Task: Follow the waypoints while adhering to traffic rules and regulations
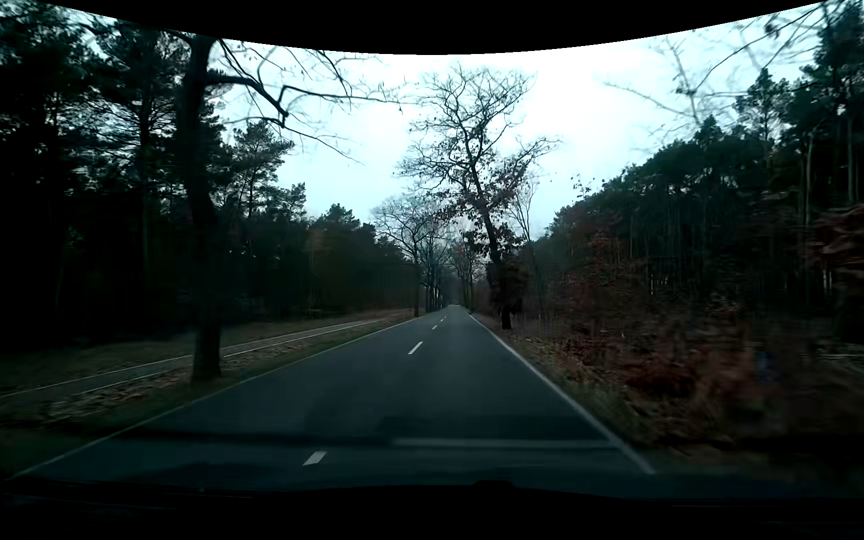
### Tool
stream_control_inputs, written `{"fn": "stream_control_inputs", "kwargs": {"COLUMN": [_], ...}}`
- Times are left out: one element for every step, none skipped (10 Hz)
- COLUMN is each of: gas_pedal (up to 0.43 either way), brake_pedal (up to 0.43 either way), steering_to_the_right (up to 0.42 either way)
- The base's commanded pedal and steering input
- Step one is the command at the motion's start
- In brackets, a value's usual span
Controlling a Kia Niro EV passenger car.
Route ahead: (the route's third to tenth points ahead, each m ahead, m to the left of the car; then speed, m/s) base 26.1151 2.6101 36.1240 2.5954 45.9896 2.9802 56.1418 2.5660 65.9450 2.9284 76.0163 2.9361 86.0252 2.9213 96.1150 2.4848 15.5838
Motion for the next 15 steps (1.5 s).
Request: {"fn": "stream_control_inputs", "kwargs": {"gas_pedal": [0.157,0.157,0.157,0.157,0.157,0.157,0.157,0.157,0.157,0.157,0.157,0.157,0.157,0.157,0.157], "brake_pedal": [0.000,0.000,0.000,0.000,0.000,0.000,0.000,0.000,0.000,0.000,0.000,0.000,0.000,0.000,0.000], "steering_to_the_right": [0.001,0.001,0.001,0.001,0.001,0.001,0.001,0.001,0.001,0.001,0.001,0.001,0.001,0.001,0.001]}}
